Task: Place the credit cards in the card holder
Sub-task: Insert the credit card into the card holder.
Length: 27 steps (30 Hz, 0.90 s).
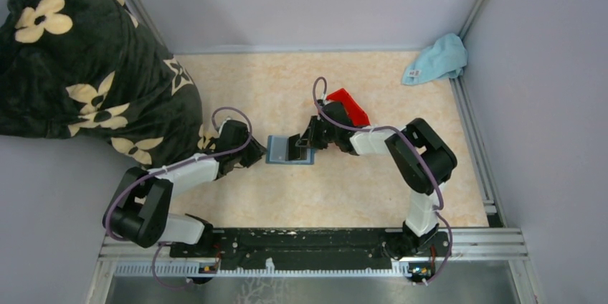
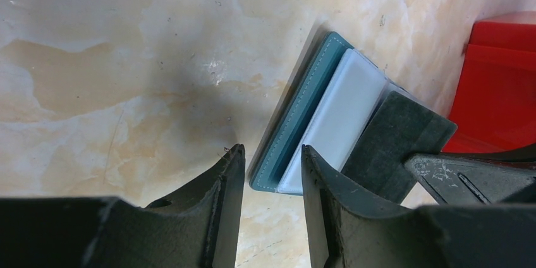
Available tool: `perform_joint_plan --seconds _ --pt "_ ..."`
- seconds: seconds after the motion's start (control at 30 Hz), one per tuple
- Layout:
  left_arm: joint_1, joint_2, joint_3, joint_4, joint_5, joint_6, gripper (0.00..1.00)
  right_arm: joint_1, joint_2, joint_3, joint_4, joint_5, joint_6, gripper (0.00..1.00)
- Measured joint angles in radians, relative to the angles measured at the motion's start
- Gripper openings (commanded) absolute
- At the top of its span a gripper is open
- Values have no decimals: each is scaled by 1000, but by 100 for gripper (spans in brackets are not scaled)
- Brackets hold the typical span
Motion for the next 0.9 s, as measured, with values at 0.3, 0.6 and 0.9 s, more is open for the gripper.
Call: perform_joint_plan --seconds 0.3,0.6,0.9 --pt "10 21 1 7 15 5 44 0 10 0 28 -16 47 0" --pt "21 42 12 21 25 8 43 0 23 0 36 -25 107 0" --pt "31 68 23 44 36 9 42 0 23 0 47 -19 196 0"
